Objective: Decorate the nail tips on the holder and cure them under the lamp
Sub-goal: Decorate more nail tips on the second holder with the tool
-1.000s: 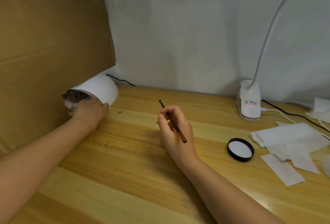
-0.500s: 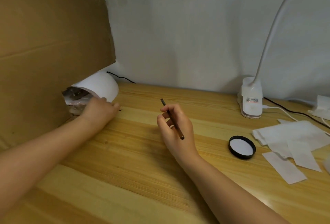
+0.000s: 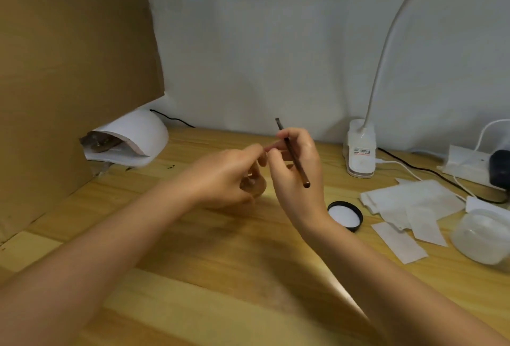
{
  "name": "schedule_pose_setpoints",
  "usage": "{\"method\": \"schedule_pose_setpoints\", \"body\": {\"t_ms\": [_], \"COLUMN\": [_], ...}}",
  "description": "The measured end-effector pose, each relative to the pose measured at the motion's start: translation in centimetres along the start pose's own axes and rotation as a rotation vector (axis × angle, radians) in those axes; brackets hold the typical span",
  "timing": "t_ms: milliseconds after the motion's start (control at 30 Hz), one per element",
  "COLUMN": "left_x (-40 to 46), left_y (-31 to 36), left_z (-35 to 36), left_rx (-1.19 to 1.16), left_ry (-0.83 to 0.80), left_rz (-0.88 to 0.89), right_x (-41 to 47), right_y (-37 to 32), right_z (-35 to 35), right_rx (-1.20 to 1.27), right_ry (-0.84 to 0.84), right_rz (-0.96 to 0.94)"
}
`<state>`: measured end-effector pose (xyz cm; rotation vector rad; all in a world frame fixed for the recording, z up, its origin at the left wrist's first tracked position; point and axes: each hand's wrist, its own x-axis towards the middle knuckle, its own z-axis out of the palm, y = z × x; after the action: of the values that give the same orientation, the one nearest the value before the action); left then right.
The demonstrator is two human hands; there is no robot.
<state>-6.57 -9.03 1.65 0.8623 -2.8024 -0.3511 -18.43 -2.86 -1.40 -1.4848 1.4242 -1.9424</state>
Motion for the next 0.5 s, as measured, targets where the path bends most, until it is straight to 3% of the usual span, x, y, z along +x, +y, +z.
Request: {"method": "schedule_pose_setpoints", "body": {"t_ms": [167,367,500], "left_x": [0.8,1.2,1.0], "left_y": [3.1,7.1,9.2], "left_z": [1.2,3.6,5.0], "left_rx": [-0.354,-0.328,-0.282], "left_ry": [0.111,0.232,0.223], "left_rz": [0.097,0.249,0.345], "right_x": [-1.7,-3.4,-5.1], "right_y": [-1.7,-2.0,-1.8], "right_z": [-5.9,-11.1,-13.3], "right_rx": [-0.177,-0.290,-0.275], "right_ry": [-0.191,-0.194,-0.189], "right_rz": [-0.027,0.092,0.164]}}
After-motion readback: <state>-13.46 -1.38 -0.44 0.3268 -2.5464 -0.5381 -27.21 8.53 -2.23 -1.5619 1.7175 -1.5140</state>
